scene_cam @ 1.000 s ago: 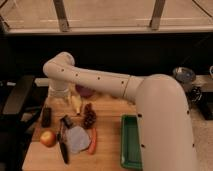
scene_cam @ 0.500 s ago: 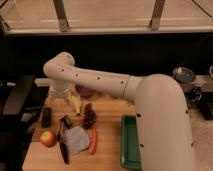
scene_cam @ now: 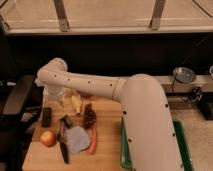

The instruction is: Wipe purple bowl with eraser

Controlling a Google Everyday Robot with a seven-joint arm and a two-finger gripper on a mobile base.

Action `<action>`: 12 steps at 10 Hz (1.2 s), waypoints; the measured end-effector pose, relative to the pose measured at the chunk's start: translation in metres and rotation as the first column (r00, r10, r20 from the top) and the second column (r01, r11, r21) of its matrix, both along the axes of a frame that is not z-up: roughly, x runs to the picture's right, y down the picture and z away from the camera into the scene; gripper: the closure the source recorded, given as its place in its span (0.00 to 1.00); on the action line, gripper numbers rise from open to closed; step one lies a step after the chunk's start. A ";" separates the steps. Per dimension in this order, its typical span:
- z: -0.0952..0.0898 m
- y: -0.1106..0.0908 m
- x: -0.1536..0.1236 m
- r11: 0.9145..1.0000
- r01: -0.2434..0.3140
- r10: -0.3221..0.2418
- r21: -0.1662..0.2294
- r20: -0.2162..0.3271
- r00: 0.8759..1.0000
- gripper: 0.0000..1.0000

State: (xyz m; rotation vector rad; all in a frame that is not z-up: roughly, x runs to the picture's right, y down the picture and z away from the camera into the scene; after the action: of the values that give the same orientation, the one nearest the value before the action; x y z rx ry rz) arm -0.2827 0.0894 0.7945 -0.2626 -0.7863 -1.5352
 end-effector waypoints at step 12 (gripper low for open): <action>0.072 0.059 -0.050 0.994 0.004 0.007 -0.105 0.104 0.995 0.38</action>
State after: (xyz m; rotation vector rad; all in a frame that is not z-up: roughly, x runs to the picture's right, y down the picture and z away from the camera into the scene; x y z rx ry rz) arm -0.3329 0.1482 0.8661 -0.2605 -0.9511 -1.5175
